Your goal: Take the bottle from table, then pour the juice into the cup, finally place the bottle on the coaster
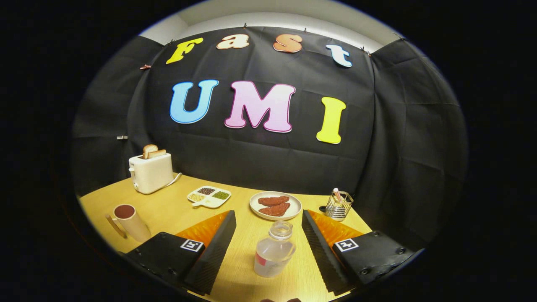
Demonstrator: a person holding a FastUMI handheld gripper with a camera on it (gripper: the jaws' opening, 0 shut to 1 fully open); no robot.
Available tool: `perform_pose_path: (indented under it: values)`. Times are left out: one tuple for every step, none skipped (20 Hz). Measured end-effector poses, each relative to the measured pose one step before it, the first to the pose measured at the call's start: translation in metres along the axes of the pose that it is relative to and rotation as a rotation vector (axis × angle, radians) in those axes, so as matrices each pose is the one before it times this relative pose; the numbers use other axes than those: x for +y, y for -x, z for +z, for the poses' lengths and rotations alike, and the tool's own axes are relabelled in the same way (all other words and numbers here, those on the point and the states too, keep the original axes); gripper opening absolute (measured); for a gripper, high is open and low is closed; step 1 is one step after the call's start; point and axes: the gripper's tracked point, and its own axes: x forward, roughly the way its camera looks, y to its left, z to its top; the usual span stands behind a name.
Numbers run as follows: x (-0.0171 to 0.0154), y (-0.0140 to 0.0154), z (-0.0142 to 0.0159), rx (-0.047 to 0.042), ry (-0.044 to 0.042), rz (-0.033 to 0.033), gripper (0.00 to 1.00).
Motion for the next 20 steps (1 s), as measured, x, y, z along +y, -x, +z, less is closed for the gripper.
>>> perform_pose_path:
  values:
    - [-0.00225, -0.00291, -0.00649, 0.00350, -0.00277, -0.00402, 0.97]
    - [-0.00193, -0.00263, -0.00651, 0.00724, -0.00595, -0.00237, 0.97]
    - [-0.00086, -0.00296, -0.00758, 0.00838, -0.00779, -0.00197, 0.97]
    - [-0.00076, -0.00340, -0.00546, 0.00560, -0.00836, -0.00229, 0.97]
    - [0.00003, -0.00315, -0.00496, 0.00541, -0.00890, -0.00009, 0.97]
    - [0.00021, -0.00293, -0.00624, 0.00802, -0.00750, 0.00069, 0.97]
    - [0.00087, -0.00237, -0.00593, 0.00843, -0.00648, 0.00126, 0.97]
    - [0.00044, -0.00207, -0.00405, 0.00681, -0.00417, 0.00019, 0.97]
    - [-0.00028, -0.00075, -0.00374, 0.00341, -0.00277, -0.00140, 0.97]
    - [-0.00056, -0.00162, -0.00315, 0.00416, -0.00210, -0.00235, 0.97]
    - [-0.00027, -0.00150, -0.00349, 0.00495, -0.00122, -0.00007, 0.97]
    - [-0.00037, -0.00157, -0.00343, 0.00489, 0.00027, -0.00100, 0.97]
    - [0.00109, -0.00168, -0.00417, 0.00641, 0.00070, 0.00257, 0.97]
    - [0.00036, -0.00241, -0.00250, 0.00584, 0.00106, 0.00124, 0.97]
    - [-0.00087, -0.00151, -0.00195, 0.00386, 0.00038, -0.00107, 0.97]
    - [-0.00099, -0.00188, -0.00185, 0.00546, -0.00011, -0.00324, 0.97]
    - [-0.00031, -0.00266, -0.00300, 0.00587, -0.00308, -0.00150, 0.97]
    - [-0.00019, -0.00212, -0.00219, 0.00781, -0.00451, 0.00034, 0.97]
    - [-0.00020, -0.00159, -0.00219, 0.00484, -0.00281, -0.00119, 0.97]
    - [-0.00027, -0.00249, -0.00043, 0.00305, 0.00089, -0.00190, 0.96]
